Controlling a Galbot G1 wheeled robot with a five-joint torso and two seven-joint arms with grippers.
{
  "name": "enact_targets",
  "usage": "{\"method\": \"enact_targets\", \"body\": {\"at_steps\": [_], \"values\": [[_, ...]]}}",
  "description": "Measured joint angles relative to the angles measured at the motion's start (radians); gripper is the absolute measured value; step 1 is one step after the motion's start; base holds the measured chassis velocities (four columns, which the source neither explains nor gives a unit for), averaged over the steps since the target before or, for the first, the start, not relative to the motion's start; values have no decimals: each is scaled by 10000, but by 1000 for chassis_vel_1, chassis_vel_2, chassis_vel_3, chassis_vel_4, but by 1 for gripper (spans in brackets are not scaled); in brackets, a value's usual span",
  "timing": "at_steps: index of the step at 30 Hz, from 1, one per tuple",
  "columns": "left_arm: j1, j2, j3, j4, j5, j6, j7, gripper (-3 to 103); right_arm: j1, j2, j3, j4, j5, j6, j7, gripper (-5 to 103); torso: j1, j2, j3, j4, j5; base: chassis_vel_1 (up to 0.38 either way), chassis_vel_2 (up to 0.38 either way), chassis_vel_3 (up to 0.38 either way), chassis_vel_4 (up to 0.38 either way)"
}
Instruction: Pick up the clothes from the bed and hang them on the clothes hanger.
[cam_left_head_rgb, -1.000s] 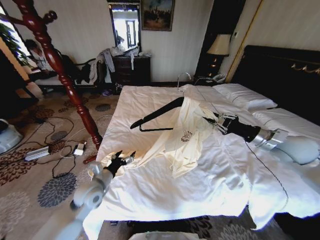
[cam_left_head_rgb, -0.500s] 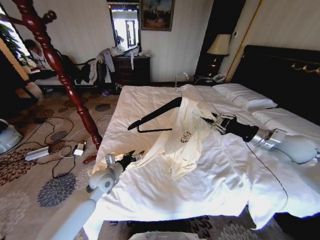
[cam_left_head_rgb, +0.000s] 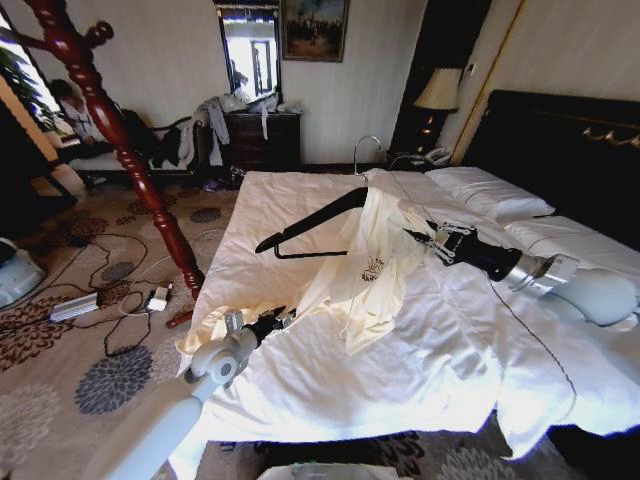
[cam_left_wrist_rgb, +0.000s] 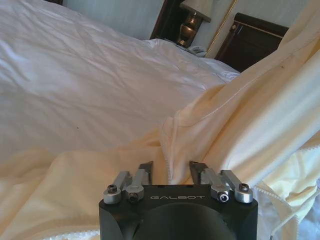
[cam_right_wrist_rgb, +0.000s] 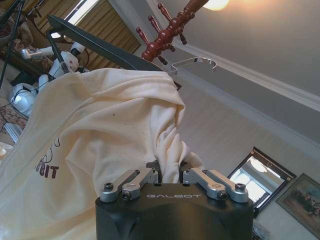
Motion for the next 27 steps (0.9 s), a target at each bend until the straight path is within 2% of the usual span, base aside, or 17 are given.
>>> {"method": "enact_targets", "body": {"at_steps": [1,6,8,10,19,22,26,27], "values": [[0,0,0,0,0,0,0,41,0,0,0,0,0,0,0,15,0,0,0,0,0,0,0,0,0],[144,12,-306,-103,-168,-130,84,14,-40,0,41,27,4,-15,53,15,0,0,0,0,0,0,0,0,0],[180,36,-391,-122,-195,-150,118,14,-52,10,40,28,0,-19,54,15,-1,0,0,0,0,0,0,0,0],[247,70,-555,-133,-200,-204,198,3,-63,25,41,28,-10,-26,69,15,0,0,0,0,0,0,0,0,0],[350,-39,-979,-146,-328,-347,311,0,-64,24,62,54,-26,-44,228,15,0,0,0,0,-1,0,0,0,0],[253,-36,-1252,-176,-600,-422,312,0,-122,25,88,24,-5,-53,349,15,-1,0,0,2,-3,0,0,0,0],[-725,377,-2195,-340,-2005,-539,189,0,-247,40,-147,-35,297,-274,798,15,0,0,1,-2,-4,0,0,0,0],[-1138,653,-2589,-438,-2598,-539,102,0,-265,40,-274,-40,295,-368,868,15,0,-1,0,-3,0,0,0,0,0]]}}
